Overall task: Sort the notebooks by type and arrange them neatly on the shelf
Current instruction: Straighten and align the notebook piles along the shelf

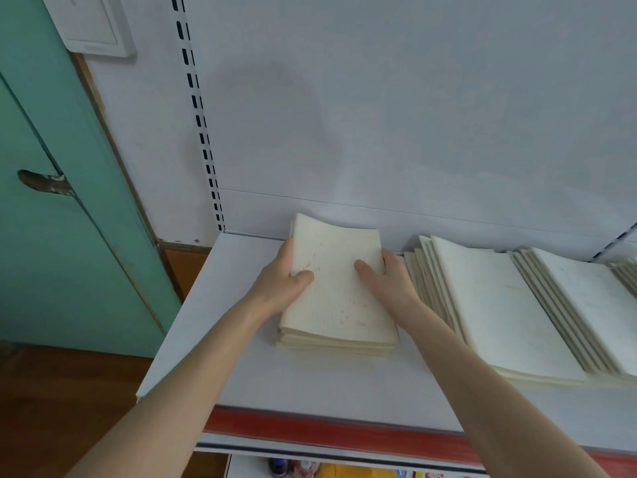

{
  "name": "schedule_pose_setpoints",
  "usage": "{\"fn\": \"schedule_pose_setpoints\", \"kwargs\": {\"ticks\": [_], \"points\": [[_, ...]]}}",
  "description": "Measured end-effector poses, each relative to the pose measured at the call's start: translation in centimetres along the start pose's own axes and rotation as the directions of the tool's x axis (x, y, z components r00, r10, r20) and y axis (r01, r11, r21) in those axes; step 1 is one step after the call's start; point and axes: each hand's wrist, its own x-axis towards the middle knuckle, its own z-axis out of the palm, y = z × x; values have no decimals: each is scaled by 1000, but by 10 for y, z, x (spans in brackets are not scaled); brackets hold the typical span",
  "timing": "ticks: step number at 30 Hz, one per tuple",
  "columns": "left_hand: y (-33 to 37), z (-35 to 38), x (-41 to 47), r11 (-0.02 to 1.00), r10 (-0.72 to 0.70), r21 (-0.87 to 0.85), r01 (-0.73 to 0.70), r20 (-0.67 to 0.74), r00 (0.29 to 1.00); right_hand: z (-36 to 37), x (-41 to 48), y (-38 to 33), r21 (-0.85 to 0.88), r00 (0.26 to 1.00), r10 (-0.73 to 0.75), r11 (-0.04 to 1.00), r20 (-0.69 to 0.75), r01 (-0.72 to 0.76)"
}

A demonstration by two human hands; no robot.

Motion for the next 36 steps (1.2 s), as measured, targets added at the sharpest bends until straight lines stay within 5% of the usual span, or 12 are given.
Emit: {"fn": "schedule_pose_setpoints", "kwargs": {"ticks": [6,16,23,36], "points": [[9,-3,16,999,-37,-29,37,-3,999,-5,9,-3,138,996,54,988,72,-64],[7,-3,26,997,-51,-50,52,15,999,-3,18,-3,18,999,21,1000,50,-22],[12,-3,33,999,-20,-31,22,34,999,1,31,-4,175,998,34,984,57,-44],[7,0,36,998,-3,-70,1,-25,1000,-1,29,-7,190,998,46,980,47,-55]]}}
